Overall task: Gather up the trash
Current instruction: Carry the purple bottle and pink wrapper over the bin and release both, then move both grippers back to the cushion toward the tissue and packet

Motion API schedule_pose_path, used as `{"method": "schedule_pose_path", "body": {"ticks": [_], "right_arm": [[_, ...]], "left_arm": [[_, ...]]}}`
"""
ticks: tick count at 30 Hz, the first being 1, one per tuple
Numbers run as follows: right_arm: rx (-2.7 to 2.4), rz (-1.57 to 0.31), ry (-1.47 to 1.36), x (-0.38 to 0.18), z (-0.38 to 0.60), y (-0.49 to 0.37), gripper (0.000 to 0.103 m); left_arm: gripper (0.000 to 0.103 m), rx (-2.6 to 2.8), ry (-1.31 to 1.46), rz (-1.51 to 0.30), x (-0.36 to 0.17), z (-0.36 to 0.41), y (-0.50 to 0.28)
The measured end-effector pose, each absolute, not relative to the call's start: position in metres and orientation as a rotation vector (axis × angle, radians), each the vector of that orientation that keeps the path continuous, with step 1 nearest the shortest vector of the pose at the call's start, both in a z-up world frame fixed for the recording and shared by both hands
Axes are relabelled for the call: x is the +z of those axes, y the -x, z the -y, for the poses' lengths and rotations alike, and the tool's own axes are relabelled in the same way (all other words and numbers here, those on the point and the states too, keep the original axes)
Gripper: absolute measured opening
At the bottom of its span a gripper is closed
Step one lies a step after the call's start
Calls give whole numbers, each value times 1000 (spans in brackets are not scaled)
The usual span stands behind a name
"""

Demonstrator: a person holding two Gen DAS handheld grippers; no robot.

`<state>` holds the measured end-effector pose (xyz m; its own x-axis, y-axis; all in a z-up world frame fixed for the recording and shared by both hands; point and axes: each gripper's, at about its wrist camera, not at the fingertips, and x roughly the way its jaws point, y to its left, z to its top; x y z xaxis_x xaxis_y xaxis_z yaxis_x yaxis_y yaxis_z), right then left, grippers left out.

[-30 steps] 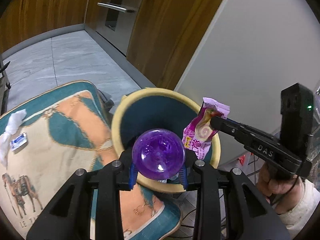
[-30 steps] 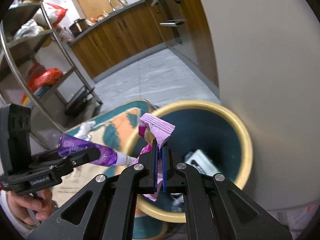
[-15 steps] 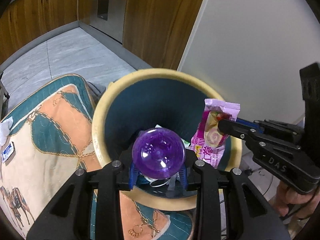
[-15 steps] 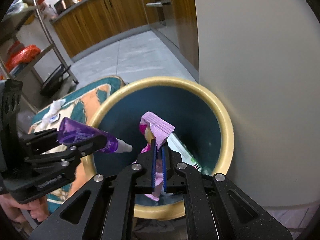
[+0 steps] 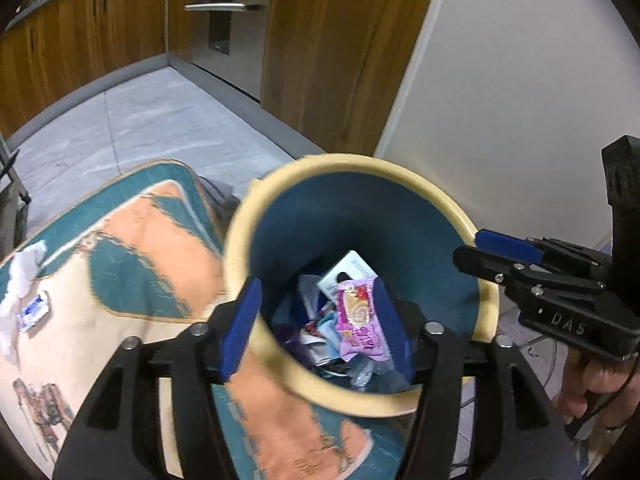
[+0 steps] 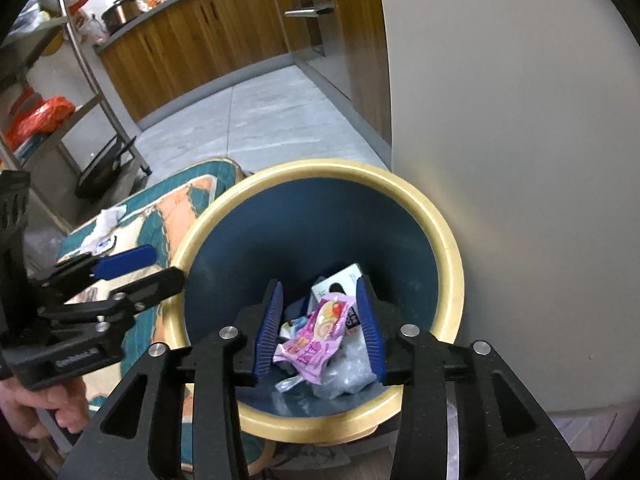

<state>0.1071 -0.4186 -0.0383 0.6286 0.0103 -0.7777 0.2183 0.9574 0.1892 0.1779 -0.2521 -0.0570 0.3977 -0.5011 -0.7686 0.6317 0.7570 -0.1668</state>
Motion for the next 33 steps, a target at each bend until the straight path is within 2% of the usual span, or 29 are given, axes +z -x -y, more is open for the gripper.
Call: {"method": "schedule_pose_path", "body": {"ticks": [1,3,5,26,33], "right_arm": [[-120,-879,-277,-37,417,-107,47],[-123,-854,-271,-30,413,-107,58],[-125,-830,-264,-25,409,-108,63],[59,-799,-193,-14,320,-144,74],[134,-815,-184,-20,287,-162,74]], "left_arm": [[65,-716,-160,-907,-55,249,-179],[69,-701,-167,-880,-48,238,-177],[74,-680,-179,-856,-43,226,-177],[77,-315,-80,-825,-30,47,-210],[69,-226,-42,-862,-44,-2,-227]]}}
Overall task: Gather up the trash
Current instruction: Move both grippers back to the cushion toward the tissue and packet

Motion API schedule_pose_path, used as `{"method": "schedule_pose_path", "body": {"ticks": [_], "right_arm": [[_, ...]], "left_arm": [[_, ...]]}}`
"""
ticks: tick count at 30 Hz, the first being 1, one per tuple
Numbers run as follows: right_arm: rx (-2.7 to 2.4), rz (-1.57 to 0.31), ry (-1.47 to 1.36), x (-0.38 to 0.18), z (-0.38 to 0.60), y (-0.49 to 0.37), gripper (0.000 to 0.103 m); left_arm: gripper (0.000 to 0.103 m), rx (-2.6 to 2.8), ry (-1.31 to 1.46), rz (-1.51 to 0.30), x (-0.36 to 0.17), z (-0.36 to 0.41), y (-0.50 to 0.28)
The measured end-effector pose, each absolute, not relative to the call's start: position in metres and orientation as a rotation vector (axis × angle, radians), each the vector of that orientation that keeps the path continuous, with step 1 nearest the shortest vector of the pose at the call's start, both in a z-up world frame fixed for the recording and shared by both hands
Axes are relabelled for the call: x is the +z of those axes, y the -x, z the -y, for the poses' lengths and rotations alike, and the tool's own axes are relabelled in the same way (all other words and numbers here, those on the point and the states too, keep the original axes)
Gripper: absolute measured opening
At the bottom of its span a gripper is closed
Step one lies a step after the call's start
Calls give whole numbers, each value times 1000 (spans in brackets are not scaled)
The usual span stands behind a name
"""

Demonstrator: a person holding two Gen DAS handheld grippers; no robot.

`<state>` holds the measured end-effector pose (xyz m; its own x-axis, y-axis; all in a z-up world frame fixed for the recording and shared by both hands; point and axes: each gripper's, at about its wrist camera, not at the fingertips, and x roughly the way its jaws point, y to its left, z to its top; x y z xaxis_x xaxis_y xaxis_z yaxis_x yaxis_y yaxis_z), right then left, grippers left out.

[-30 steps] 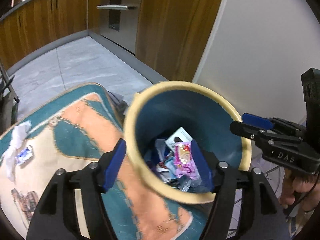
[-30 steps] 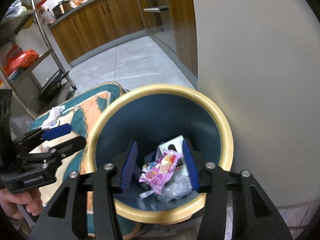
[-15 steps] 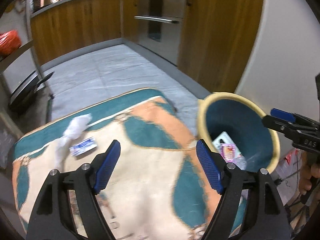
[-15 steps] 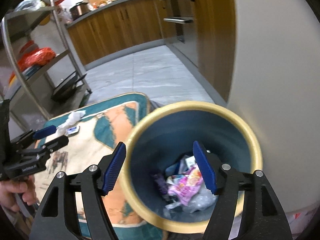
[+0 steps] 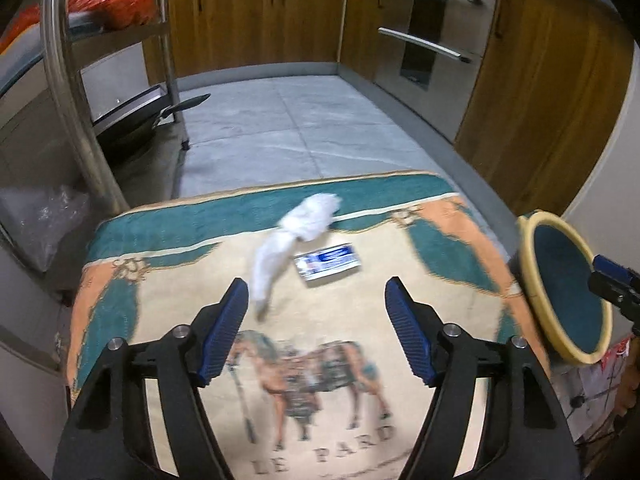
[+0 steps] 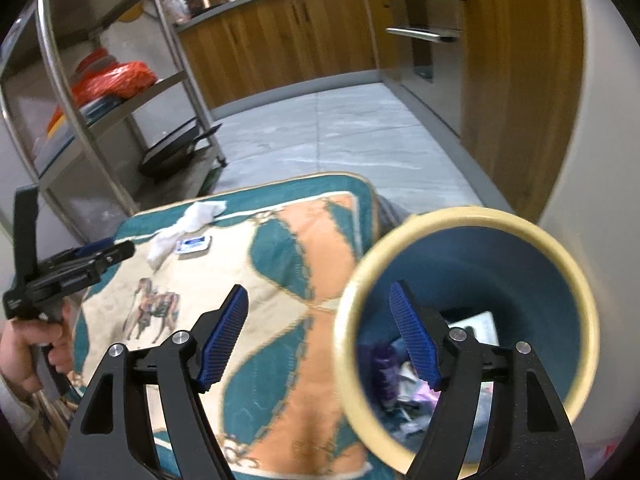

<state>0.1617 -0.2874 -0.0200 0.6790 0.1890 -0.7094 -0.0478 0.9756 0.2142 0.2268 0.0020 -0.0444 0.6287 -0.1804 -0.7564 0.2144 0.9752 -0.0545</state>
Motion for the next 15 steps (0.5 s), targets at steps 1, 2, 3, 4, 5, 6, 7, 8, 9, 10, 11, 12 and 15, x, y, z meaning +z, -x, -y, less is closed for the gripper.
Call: {"method": "schedule_pose_path", "body": {"ticks": [1,2,3,4,5,6,7,8,9,10,11,12,15], "right_arm": [[142,-817,-181,-21,283,-164,74],[155,-821,-177,-23,276,-166,74],[167,-824,-173,-24,271,-168,74],[177,-827,-168,-25,267,-169,74],[187,-832,-156,-27,260,-171,74],[195,-837,-150,-29,256,-174,74],[201,-841,-145,-30,252,-176,74],[210,-847,-140,-32,248,-179,74],[214,-851,-136,-34,245,-181,74],[218,-855,-135,-36,243,-183,74],[225,-863,-137,-38,240,-185,74],[230,-870,-137,-41,237,-187,74],[246,-884,-133,-47,231,-193,74]], "left_arm": [[68,-222,-40,-866,-46,-5,-229],[68,-221,-34,-869,-48,-8,-232],[67,-221,-31,-871,-50,-9,-233],[67,-219,-31,-874,-51,-10,-238],[67,-218,-31,-873,-52,-12,-242],[67,-219,-30,-871,-53,-12,-248],[66,-220,-30,-870,-53,-10,-252],[66,-223,-29,-869,-54,-8,-257],[66,-226,-27,-868,-55,-7,-263],[66,-229,-26,-871,-56,-5,-269],[67,-232,-26,-873,-59,-3,-276],[67,-235,-25,-875,-60,-1,-281],[66,-240,-39,-891,-71,10,-304]]}}
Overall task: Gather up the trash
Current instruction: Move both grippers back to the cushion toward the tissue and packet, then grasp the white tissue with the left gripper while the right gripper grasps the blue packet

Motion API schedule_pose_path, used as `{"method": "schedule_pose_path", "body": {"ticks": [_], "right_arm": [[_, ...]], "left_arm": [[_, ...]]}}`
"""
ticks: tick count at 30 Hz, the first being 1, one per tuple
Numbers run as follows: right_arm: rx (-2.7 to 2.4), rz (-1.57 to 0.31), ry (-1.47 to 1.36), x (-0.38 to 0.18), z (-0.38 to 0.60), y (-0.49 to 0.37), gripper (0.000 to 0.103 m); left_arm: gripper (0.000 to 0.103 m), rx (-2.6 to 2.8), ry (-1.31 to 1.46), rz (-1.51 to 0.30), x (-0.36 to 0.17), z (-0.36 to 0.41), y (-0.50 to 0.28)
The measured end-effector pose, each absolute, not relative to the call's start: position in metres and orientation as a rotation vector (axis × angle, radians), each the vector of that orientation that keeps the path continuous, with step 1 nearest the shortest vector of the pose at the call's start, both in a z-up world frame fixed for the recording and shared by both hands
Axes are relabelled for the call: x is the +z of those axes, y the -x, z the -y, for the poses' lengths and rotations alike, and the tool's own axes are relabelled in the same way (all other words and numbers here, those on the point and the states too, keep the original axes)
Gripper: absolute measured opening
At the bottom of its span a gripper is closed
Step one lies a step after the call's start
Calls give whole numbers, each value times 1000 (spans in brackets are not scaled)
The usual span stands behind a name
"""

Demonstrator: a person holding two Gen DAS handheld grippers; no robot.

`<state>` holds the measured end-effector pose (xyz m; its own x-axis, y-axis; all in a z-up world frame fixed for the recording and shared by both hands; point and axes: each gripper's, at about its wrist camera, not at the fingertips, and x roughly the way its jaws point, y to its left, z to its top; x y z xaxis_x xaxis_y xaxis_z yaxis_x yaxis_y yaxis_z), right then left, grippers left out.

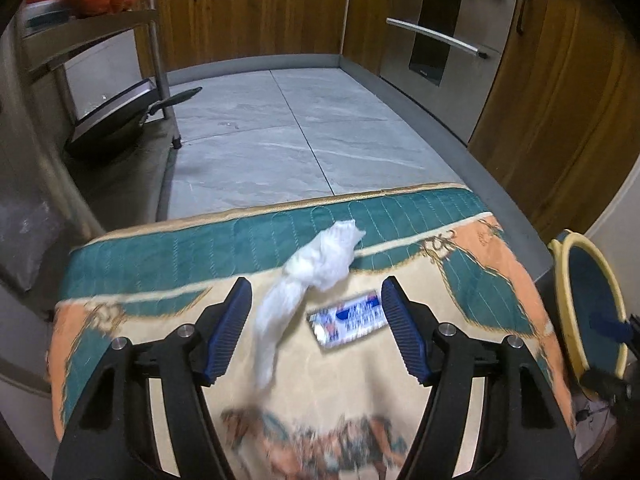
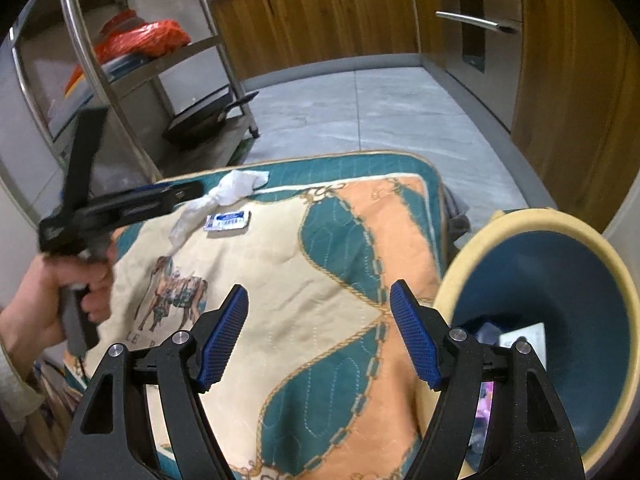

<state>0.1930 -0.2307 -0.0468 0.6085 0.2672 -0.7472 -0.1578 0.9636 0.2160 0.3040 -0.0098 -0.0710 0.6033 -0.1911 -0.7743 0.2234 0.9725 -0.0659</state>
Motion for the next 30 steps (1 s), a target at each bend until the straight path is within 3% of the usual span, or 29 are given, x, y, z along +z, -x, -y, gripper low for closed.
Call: {"method": "schedule_pose_path", "body": {"ticks": [4,6,8,11,17,30], "right_arm": [[271,-897,-129,-52,222,-200,74],[291,-902,-117,-54,217,-205,74],[319,-910,-96,-56,210,-210,74],[354,-915,-60,-59,200,-221,74],[467,-907,9,-60,170,-256,74],[660,-939,406,-100,70,-322,70]], "left_arm": [[63,-234,-51,-908,-85,19,-328],[51,-239,-48,-920,-91,22,-337],[24,-251,-60,-944,-100,24,-345],[13,-282,-64,-931,-100,22,-347],[5,-264,-27,-950,-92,-2,-336],[5,-82,322,-999,-70,-108,-285]]}}
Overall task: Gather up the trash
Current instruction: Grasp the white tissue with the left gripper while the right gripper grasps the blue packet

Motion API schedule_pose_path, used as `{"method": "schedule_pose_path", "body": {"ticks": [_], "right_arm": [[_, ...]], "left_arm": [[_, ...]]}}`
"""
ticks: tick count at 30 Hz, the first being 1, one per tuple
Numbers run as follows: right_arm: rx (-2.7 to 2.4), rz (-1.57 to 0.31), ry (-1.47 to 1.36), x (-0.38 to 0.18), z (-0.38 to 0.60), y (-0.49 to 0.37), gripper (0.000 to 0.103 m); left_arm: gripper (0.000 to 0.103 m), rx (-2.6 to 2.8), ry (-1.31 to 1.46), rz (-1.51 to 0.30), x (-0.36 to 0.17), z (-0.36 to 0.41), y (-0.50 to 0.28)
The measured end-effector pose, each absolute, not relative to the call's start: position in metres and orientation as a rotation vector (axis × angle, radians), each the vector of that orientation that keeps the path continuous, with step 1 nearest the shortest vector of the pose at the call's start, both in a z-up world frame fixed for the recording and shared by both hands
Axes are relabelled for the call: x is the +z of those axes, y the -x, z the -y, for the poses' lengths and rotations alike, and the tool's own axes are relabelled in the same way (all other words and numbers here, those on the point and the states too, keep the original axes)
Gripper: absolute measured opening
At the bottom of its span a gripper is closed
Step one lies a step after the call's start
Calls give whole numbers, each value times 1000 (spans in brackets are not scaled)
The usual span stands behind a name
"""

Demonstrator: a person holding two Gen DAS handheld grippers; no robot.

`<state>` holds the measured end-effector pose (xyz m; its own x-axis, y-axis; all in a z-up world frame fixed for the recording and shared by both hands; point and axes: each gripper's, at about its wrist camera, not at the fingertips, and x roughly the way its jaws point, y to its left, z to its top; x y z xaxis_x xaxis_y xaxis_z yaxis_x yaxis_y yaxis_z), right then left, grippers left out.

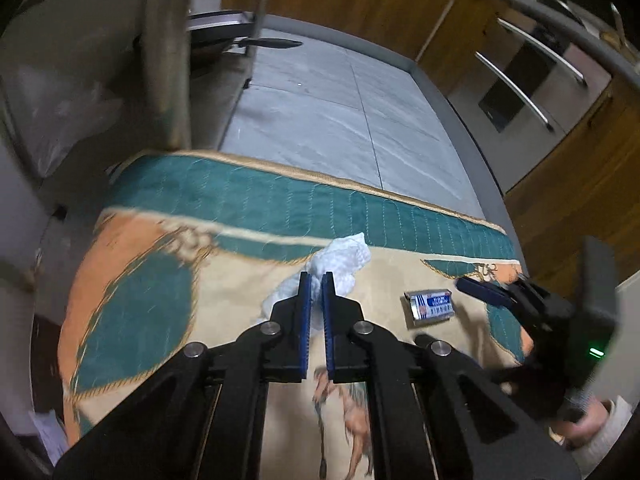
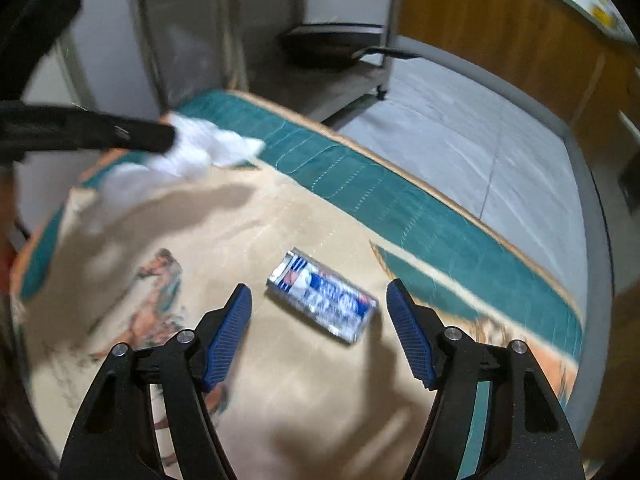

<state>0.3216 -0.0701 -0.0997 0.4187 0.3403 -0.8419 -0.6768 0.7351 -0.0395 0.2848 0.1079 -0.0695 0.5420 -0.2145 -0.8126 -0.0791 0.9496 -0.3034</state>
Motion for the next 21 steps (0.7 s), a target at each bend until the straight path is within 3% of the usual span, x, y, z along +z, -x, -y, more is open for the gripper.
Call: {"method": "schedule_pose_path", "body": {"ticks": [6,12,14,21], "right_arm": [[742,-981,445,-105,64,-328,41],[756,-1012,401,-95,74,-303,20],[746,-1009,354,-92,80,-294,5],[664,-1013,215,-85,121,-261,5]], "left_arm": [[5,-108,355,-994,-65,-110,-266],[5,-135,356,-991,-62,-100,-261],[5,-159,342,-988,-59,-88,-259],[5,-240,279,-967,-44,-49,-242]]}}
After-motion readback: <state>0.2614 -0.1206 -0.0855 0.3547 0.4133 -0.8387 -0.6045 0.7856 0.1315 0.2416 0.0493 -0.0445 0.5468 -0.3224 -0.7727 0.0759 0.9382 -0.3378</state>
